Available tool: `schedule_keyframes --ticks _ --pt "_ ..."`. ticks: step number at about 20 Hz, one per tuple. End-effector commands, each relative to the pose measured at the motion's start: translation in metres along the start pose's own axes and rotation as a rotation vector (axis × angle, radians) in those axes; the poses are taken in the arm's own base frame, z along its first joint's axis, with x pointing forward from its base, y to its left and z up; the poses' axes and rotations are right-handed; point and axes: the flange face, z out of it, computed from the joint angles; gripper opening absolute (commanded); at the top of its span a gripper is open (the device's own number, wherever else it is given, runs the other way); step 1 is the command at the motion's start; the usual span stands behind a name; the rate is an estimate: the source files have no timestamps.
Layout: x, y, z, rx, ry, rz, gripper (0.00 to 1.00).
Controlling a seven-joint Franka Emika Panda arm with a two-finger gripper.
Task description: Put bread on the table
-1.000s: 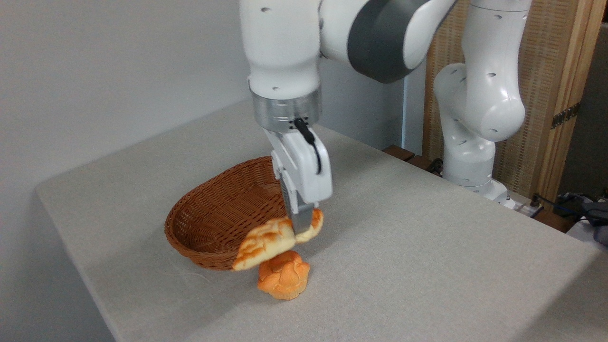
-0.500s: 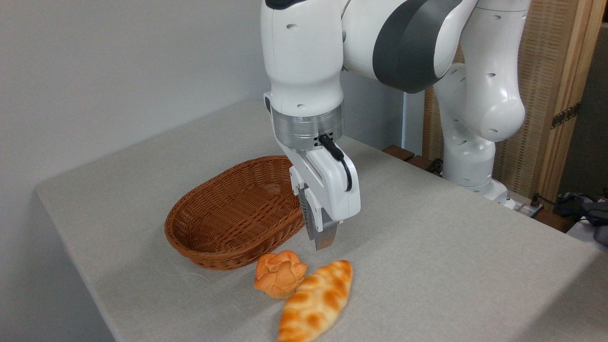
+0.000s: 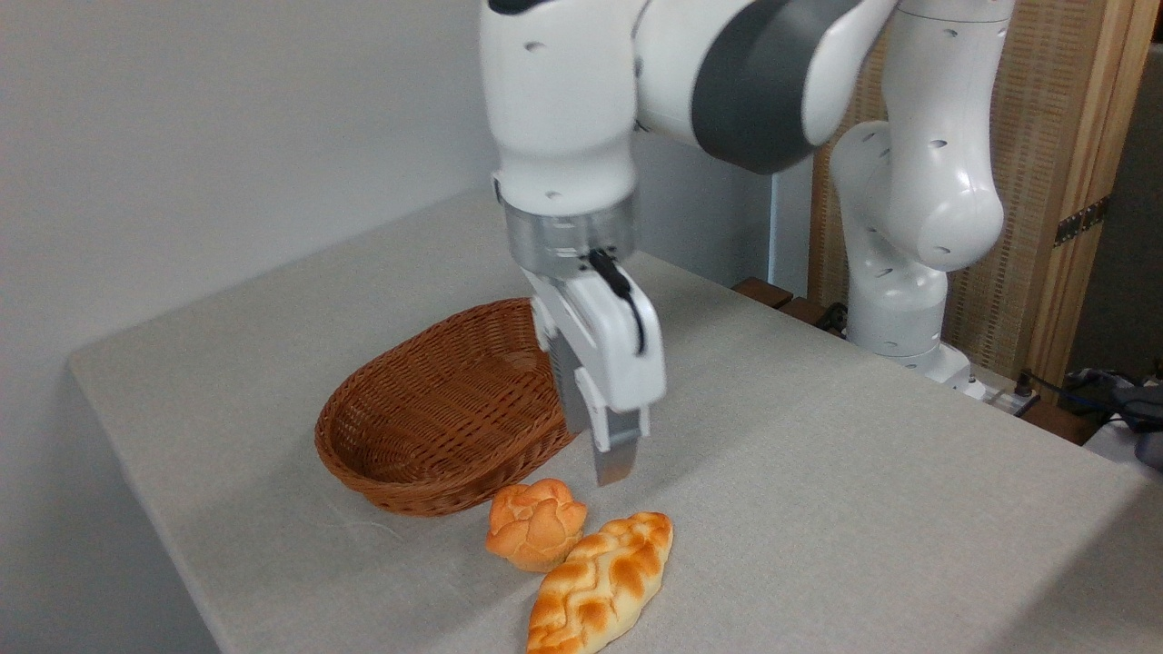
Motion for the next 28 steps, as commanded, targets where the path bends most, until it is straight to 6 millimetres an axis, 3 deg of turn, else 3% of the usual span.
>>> schedule_keyframes --ticks 1,5,8,12,16,19,28 --pt "0.048 0.021 -0.017 0.019 -0.013 -0.012 1.00" --pt "0.078 0.033 -0.035 0.053 0.007 -0.045 1.00" --pt "0.102 0.047 -0.036 0.059 0.006 -0.094 1.00" --pt "0.119 0.058 -0.037 0.066 0.005 -0.165 1.00" --pt "0.132 0.065 -0.049 0.089 0.022 -0.292 1.00" --pt "0.150 0.074 -0.068 0.120 0.049 -0.278 1.00" --pt "0.146 0.078 -0.069 0.085 0.015 -0.286 1.00"
